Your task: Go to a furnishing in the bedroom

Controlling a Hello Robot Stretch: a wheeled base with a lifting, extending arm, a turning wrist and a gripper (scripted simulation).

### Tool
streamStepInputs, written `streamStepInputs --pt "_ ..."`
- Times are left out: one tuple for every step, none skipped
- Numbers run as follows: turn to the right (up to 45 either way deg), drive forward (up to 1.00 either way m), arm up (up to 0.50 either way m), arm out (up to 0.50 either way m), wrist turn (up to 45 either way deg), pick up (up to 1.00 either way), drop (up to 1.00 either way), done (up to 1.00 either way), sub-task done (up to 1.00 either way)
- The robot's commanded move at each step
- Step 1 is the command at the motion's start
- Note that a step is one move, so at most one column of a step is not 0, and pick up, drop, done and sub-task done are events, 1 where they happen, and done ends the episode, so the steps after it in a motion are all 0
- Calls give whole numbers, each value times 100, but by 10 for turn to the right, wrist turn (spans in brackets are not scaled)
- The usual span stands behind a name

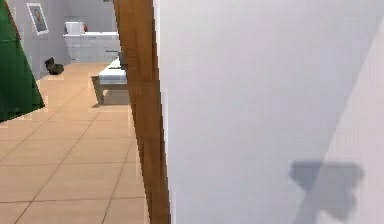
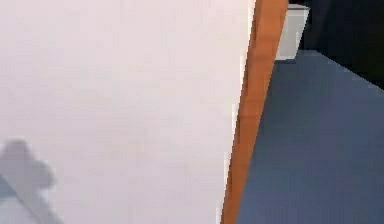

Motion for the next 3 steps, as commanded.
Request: streamStepInputs --pt "-390 0 0 0 0 0 0 0 0" --pt "0 30 0 0 0 0 0 0 0" --pt "-60 0 0 0 0 0 0 0 0"
